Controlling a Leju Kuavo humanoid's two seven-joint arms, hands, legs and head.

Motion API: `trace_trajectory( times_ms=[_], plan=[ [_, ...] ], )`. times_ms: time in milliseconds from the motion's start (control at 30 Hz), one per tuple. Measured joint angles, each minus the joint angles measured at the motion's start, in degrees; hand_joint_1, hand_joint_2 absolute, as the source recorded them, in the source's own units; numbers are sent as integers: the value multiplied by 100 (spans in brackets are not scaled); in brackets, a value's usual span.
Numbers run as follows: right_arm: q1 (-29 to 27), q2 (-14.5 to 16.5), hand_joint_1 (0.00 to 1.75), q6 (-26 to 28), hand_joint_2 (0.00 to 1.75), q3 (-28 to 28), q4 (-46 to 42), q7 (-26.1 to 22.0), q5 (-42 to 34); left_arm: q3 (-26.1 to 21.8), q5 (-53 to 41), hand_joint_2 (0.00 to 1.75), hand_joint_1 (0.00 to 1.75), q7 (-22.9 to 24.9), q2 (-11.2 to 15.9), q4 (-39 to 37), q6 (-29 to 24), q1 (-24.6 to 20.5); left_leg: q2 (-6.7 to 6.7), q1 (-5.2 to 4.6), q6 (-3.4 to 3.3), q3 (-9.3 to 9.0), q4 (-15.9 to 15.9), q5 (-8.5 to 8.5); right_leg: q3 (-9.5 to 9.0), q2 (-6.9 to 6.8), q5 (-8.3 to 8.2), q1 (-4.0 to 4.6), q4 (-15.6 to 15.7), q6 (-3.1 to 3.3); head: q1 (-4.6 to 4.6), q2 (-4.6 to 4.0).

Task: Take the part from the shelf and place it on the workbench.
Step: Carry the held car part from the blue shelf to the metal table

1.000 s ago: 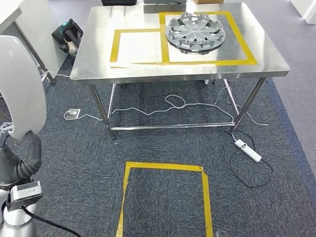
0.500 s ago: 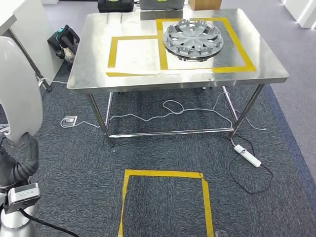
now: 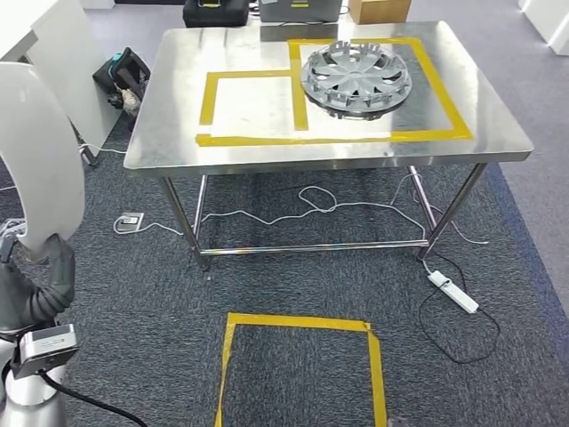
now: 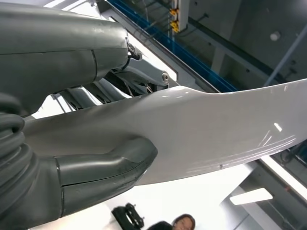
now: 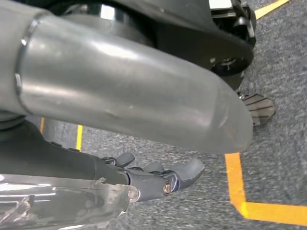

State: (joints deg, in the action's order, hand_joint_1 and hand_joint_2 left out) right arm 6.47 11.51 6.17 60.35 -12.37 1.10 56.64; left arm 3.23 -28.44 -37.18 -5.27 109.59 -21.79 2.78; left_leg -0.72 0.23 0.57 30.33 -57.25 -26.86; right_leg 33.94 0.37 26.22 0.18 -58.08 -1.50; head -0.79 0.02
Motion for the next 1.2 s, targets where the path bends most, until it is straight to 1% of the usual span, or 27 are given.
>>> trace_trajectory(
  times_ms=[67,100,133,200,233,267,300,333,367,400,433,500,567,600,633,700,733,767,800,867,900,933,1000,1067,1100,1133,1200],
  plan=[
    [-15,20,0,47,0,2,0,-28,-56,20,16,175,175,11,-15,-7,15,-44,6,5,61,29,-151,-63,-102,7,-76,-22,38,59,-18,0],
    [-12,33,0,67,0,3,0,-44,-85,27,38,175,175,16,-25,-8,22,-76,11,9,86,130,-351,-165,-154,10,-82,-33,48,81,-27,0],
    [-6,48,0,85,0,6,0,-57,-111,34,61,175,175,24,-32,-8,32,-100,15,14,110,303,-650,-307,-172,10,-67,-37,52,99,-37,0],
    [-6,68,0,104,0,16,0,-68,-145,46,93,175,175,37,-39,-11,49,-121,16,20,141,755,-1332,-576,-191,14,-26,-37,51,120,-46,0],
    [-15,77,0,111,0,22,0,-70,-153,49,98,175,175,42,-40,-15,55,-120,16,21,145,921,-1518,-603,-209,17,1,-37,51,120,-50,0],
    [-26,85,0,117,0,27,0,-70,-163,51,105,175,175,45,-42,-20,60,-123,16,21,144,993,-1510,-509,-238,22,31,-37,50,115,-51,0],
    [-33,97,0,126,0,33,0,-71,-182,54,113,175,175,46,-43,-25,73,-134,17,22,140,956,-1296,-300,-278,27,62,-39,50,106,-51,0],
    [-32,112,0,141,0,39,0,-73,-208,56,122,175,175,46,-44,-28,94,-156,20,23,133,837,-929,-17,-322,33,98,-41,50,88,-50,0],
    [-23,129,0,162,0,46,0,-75,-245,61,132,175,175,46,-45,-38,122,-193,26,16,124,702,-558,187,-368,37,135,-37,45,62,-49,0],
    [-6,145,0,189,0,58,0,-76,-288,72,140,175,175,47,-50,-52,155,-247,33,9,99,592,-264,270,-389,38,170,-30,40,30,-55,0],
    [14,161,0,218,0,72,0,-73,-330,93,142,175,175,51,-61,-72,188,-304,39,1,68,526,-83,304,-383,33,204,-22,45,-6,-55,0],
    [46,190,0,267,0,109,0,-54,-408,143,140,175,175,66,-87,-129,234,-421,33,-3,-22,490,-9,240,-394,22,234,-11,17,-76,-57,0],
    [77,225,0,312,0,158,1,-24,-486,189,144,175,175,90,-125,-195,260,-531,23,7,-107,433,-1,254,-385,13,290,-17,-108,-134,-45,0],
    [99,243,0,341,0,186,2,-10,-526,215,151,175,175,102,-148,-229,275,-594,22,12,-143,399,0,235,-290,10,375,-20,-281,-155,-32,0],
    [119,260,0,367,0,210,2,0,-561,244,162,175,175,110,-171,-260,291,-653,24,10,-170,370,1,213,-110,7,499,-22,-585,-173,-25,0],
    [138,289,0,418,0,255,2,19,-614,295,180,175,175,117,-207,-328,321,-736,25,4,-198,315,0,149,379,6,768,-22,-1346,-194,-8,0],
    [136,298,0,441,0,279,2,31,-638,316,186,175,175,120,-222,-365,332,-758,23,0,-202,274,0,110,583,6,811,-21,-1597,-197,-6,0],
    [131,306,0,464,0,303,2,39,-664,335,190,175,175,124,-237,-399,344,-777,19,-3,-202,221,0,68,690,6,742,-20,-1641,-194,-2,0],
    [128,313,0,484,0,329,2,42,-691,354,194,175,175,127,-253,-431,353,-799,14,-5,-197,155,0,20,688,6,562,-19,-1460,-181,-2,0],
    [126,328,0,513,0,368,2,33,-735,395,200,175,175,132,-281,-485,361,-851,8,-8,-173,2,1,-87,482,6,28,-12,-706,-134,1,0],
    [128,340,0,525,0,386,2,23,-749,413,202,175,175,132,-294,-513,362,-877,7,-13,-153,-57,1,-134,376,6,-119,-3,-378,-105,1,0],
    [132,353,0,535,0,402,2,11,-760,427,204,175,175,132,-304,-537,366,-897,6,-17,-125,-92,7,-176,296,6,-211,8,-175,-76,-2,0],
    [136,376,0,549,0,433,2,-14,-781,444,207,175,175,131,-320,-583,380,-917,5,-22,-64,-126,5,-202,231,9,-189,26,-82,-19,-7,0],
    [138,389,0,546,0,458,2,-23,-790,458,209,175,175,128,-328,-618,393,-946,11,-18,-12,-63,-144,-180,164,16,-217,6,-49,28,-12,0],
    [143,392,0,544,0,466,2,-23,-790,467,209,175,175,125,-330,-634,395,-973,15,-16,15,61,-348,-186,125,19,-202,-8,-35,53,-14,0],
    [149,394,0,540,0,469,2,-22,-790,476,210,175,175,122,-330,-647,395,-1001,18,-11,45,253,-648,-242,87,19,-178,-19,-23,78,-17,0],
    [154,394,0,529,0,471,2,-22,-790,487,215,175,175,117,-330,-678,392,-1031,19,0,103,721,-1316,-505,24,20,-111,-21,-19,119,-17,0]
  ],
)
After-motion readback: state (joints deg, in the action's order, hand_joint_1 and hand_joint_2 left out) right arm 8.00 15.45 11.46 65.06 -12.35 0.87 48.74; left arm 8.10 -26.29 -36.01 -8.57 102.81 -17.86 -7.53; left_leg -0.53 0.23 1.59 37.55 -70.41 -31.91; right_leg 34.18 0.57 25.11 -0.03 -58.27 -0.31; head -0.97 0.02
